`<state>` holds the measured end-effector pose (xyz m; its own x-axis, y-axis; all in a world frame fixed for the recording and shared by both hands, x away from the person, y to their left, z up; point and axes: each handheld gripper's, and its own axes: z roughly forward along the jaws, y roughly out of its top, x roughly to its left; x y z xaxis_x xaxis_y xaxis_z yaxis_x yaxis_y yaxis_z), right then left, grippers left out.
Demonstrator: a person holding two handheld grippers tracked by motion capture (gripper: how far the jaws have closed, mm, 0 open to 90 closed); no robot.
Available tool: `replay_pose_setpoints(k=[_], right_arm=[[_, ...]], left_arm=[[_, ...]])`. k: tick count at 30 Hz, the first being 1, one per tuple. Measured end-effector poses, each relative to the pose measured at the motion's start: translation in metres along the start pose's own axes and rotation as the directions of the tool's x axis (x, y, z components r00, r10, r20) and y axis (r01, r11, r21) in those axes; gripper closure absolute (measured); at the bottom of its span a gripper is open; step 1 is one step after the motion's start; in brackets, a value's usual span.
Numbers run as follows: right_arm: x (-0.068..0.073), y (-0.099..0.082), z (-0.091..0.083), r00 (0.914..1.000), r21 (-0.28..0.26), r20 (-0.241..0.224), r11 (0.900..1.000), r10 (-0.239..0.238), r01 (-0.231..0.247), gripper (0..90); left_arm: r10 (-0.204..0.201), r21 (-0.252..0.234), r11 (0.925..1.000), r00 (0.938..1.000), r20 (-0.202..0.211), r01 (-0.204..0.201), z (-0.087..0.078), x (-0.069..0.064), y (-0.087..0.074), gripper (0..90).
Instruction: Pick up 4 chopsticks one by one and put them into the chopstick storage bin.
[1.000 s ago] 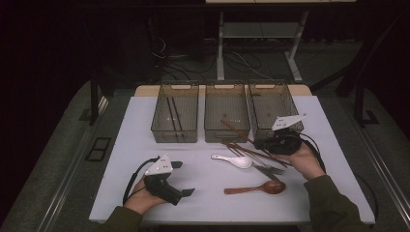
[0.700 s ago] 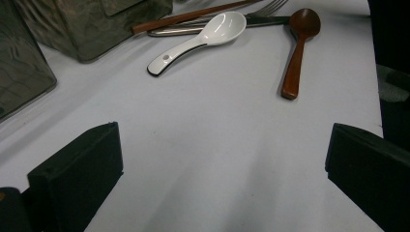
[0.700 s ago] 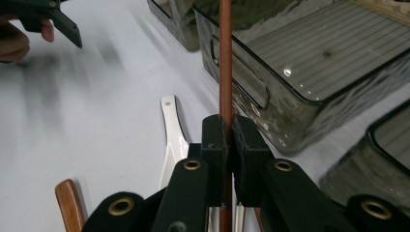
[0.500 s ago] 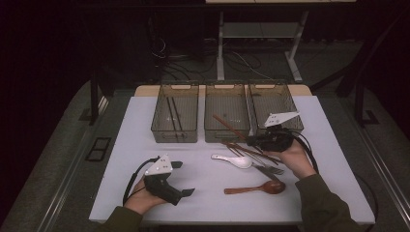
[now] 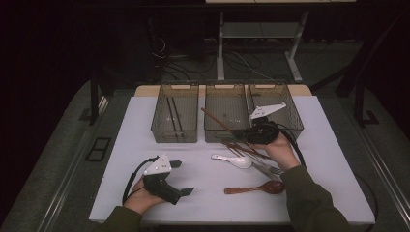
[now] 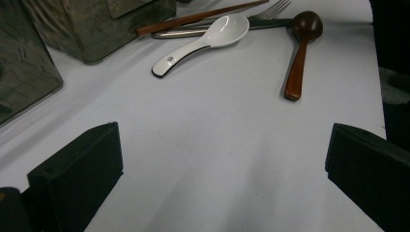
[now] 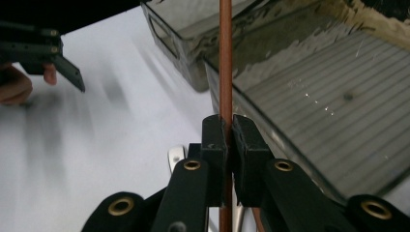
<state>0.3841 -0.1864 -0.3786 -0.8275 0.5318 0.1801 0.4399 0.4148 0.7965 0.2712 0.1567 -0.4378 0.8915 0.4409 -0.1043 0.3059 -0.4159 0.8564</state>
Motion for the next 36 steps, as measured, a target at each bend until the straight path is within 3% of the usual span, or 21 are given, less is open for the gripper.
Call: replay_pose_setpoints(k=[16,25,36], right_arm=[[0.004,0.043,0.027,0.9992,-0.043,0.023,0.9986,0.032,-0.031,84.4],[0.005,0.064,0.043,0.9975,-0.066,0.062,0.9973,0.035,-0.031,84.4],[0.010,0.087,0.075,0.9966,-0.082,0.076,0.9963,0.033,-0.027,84.4]], left_arm=[[-0.015,-0.012,0.9998,0.9999,0.006,0.015,0.000,0.000,0.000,0.0],[-0.011,-0.012,0.9999,0.9999,0.009,0.011,-0.001,-0.001,0.001,0.0],[-0.003,-0.020,0.9998,0.9999,0.015,0.003,-0.002,0.000,0.002,0.0]])
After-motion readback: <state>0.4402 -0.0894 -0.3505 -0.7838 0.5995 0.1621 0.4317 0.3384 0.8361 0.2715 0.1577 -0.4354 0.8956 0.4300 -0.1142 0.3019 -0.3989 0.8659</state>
